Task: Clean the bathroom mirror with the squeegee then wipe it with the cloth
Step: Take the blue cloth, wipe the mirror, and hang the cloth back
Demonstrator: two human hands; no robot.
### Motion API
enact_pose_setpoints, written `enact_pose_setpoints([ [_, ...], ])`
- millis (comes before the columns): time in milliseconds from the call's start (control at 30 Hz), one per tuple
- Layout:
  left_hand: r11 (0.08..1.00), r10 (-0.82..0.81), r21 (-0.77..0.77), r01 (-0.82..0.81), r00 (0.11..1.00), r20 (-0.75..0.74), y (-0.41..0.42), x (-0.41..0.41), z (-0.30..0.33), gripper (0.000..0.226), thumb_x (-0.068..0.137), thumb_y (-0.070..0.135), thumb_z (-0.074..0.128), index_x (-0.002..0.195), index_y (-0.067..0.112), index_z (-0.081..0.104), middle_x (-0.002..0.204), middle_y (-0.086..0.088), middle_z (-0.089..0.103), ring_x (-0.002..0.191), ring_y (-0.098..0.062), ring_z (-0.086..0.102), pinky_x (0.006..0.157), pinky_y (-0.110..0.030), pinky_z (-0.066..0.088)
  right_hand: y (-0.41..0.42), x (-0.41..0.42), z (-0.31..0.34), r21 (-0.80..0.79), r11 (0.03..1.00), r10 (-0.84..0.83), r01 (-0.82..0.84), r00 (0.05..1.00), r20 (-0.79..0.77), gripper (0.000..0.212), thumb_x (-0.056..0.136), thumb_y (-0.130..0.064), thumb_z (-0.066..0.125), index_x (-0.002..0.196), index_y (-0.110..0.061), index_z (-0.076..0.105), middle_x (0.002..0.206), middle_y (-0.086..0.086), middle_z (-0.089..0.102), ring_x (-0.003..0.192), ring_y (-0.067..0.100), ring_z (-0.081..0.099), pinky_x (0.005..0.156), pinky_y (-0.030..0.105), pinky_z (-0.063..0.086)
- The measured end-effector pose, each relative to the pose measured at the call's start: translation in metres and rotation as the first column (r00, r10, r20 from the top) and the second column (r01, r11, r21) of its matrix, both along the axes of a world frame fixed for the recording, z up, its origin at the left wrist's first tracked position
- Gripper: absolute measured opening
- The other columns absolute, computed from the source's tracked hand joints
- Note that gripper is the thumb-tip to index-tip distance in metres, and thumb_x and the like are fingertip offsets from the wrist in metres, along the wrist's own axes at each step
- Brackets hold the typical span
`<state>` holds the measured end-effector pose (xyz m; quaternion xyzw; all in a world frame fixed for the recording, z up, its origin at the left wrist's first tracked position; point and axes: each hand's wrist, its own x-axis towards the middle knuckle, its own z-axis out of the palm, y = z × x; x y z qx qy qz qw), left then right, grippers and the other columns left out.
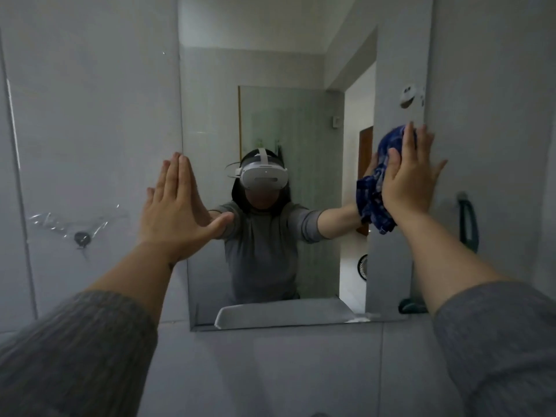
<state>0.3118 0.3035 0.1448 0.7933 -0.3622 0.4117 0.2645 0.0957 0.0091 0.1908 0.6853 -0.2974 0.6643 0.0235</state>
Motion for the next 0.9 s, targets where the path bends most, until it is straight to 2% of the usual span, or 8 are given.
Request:
enact_pose_setpoints([
  [200,1.0,0.003,-0.026,-0.003,1.0,0.011,-0.005,0.0,-0.002,0.12,0.07,0.087,0.038,0.148,0.017,-0.021,0.158,0.003,-0.022,0.143,-0.012,-0.022,0.119,-0.046,0.002,0.003,0.004,-0.046,0.182,0.983,-0.011,-0.021,0.985,0.173,0.049,0.104,-0.029,0.022,0.151,-0.014,0.019,0.16,0.012,0.014,0.147,0.028,0.013,0.116,0.054,0.003],
  [267,0.999,0.001,-0.039,-0.001,1.0,0.01,-0.005,-0.001,-0.002,0.117,0.072,0.086,0.036,0.148,0.017,-0.019,0.158,0.003,-0.021,0.143,-0.011,-0.021,0.119,-0.045,0.003,0.02,0.016,-0.055,0.179,0.984,-0.023,-0.011,0.982,0.185,0.05,0.104,-0.029,0.022,0.15,-0.013,0.021,0.159,0.015,0.016,0.147,0.03,0.015,0.117,0.054,0.005],
  [467,0.998,-0.041,-0.056,0.043,0.998,0.038,0.001,0.003,-0.002,0.104,0.081,0.076,0.04,0.151,0.016,-0.009,0.161,0.003,-0.01,0.146,-0.01,-0.012,0.119,-0.043,0.009,0.075,0.062,-0.051,0.025,1.0,0.001,-0.002,0.998,0.056,0.053,0.101,-0.032,0.019,0.149,-0.01,0.025,0.157,0.018,0.021,0.145,0.034,0.02,0.115,0.055,0.01],
  [667,0.998,-0.047,-0.034,0.049,0.997,0.066,0.014,0.009,-0.026,0.079,0.094,0.058,0.028,0.152,0.016,-0.005,0.161,0.0,-0.008,0.146,-0.014,-0.012,0.119,-0.046,0.005,0.134,0.107,-0.04,-0.14,0.989,0.041,-0.05,0.997,-0.07,0.053,0.101,-0.033,0.024,0.148,-0.01,0.03,0.155,0.02,0.026,0.143,0.036,0.025,0.114,0.056,0.016],
  [900,1.0,-0.028,-0.009,0.027,0.999,-0.039,0.021,0.009,-0.088,0.079,0.091,0.056,0.027,0.151,0.014,-0.004,0.16,-0.001,-0.008,0.146,-0.015,-0.011,0.119,-0.046,-0.001,0.189,0.159,-0.045,-0.354,0.924,0.03,-0.144,0.951,-0.308,0.054,0.102,-0.032,0.033,0.15,-0.013,0.022,0.158,0.016,0.018,0.147,0.03,0.016,0.116,0.054,0.011],
])
